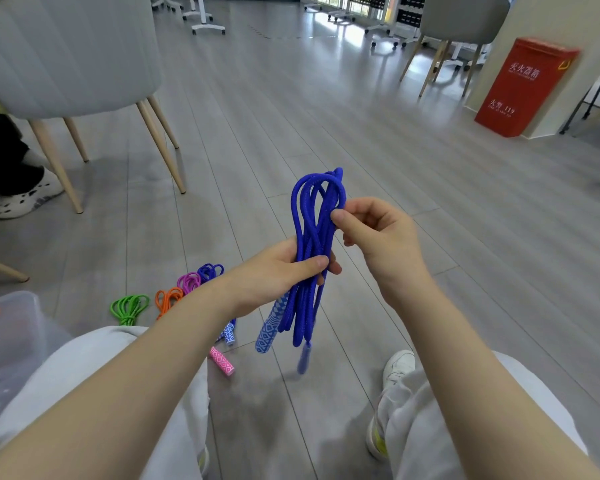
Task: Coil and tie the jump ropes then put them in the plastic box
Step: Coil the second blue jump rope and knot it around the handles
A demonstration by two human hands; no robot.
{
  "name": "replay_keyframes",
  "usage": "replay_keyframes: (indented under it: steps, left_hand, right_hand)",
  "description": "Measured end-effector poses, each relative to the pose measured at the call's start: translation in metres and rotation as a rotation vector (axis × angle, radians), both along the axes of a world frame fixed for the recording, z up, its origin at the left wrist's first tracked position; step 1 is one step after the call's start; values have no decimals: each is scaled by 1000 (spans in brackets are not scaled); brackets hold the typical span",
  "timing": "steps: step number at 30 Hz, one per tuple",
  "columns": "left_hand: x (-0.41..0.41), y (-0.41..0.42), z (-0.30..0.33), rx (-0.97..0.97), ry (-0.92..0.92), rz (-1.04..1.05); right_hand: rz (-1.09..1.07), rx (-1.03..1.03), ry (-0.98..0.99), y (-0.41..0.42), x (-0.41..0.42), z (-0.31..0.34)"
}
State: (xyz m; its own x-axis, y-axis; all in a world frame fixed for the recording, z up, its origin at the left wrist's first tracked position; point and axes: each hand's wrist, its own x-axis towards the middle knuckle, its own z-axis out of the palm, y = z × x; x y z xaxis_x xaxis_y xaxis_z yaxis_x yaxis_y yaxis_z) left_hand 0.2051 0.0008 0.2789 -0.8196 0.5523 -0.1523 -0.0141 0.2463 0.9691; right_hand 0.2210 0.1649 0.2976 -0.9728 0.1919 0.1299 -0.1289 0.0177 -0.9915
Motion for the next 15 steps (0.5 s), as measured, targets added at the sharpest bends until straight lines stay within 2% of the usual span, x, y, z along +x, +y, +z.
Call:
replay_keyframes:
  steps: [7,15]
  left_hand:
    - [0,0,-3,-45,-5,-33]
    - [-2,3,-5,-86,50,66]
  right_hand:
    - [-43,-39,61,-2,0,1]
    - [-16,-36,17,3,-4,-4]
